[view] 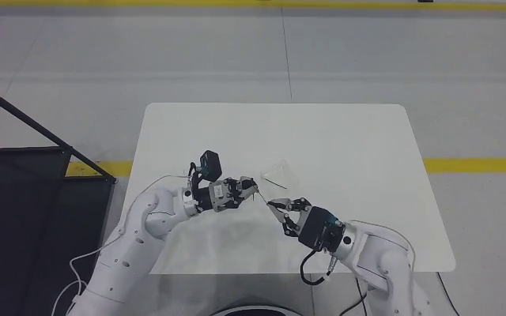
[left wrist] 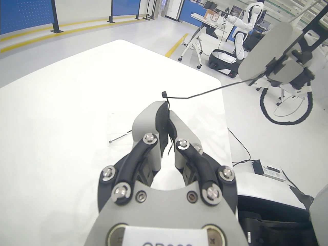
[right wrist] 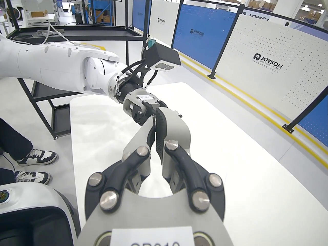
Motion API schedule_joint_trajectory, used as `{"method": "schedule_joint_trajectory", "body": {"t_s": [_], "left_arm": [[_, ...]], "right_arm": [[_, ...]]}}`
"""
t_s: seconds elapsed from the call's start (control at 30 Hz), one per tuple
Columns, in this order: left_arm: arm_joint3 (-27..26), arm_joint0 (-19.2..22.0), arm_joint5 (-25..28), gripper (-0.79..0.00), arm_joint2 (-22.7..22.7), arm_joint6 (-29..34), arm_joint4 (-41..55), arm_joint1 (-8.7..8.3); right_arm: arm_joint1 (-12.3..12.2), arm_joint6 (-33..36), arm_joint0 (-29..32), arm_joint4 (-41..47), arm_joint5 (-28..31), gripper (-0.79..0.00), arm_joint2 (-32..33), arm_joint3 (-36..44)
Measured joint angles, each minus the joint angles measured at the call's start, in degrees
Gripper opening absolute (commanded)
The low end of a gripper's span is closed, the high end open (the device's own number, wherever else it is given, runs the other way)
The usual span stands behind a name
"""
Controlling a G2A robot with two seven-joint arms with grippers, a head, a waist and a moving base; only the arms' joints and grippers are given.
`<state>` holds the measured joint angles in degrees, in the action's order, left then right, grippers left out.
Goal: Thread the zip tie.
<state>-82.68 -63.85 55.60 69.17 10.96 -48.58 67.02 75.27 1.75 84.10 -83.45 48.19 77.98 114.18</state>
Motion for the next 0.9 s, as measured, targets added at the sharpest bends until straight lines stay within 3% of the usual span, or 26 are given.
{"method": "schedule_joint_trajectory", "body": {"t_s": [0.9], "left_arm": [[0.4,0.4,-0.4,-0.785,-0.9,-1.3,-0.1,-0.62]], "right_arm": [[-1.9,0.1,-0.6,1.1,-1.5,-0.785,-1.5,0.0]]}}
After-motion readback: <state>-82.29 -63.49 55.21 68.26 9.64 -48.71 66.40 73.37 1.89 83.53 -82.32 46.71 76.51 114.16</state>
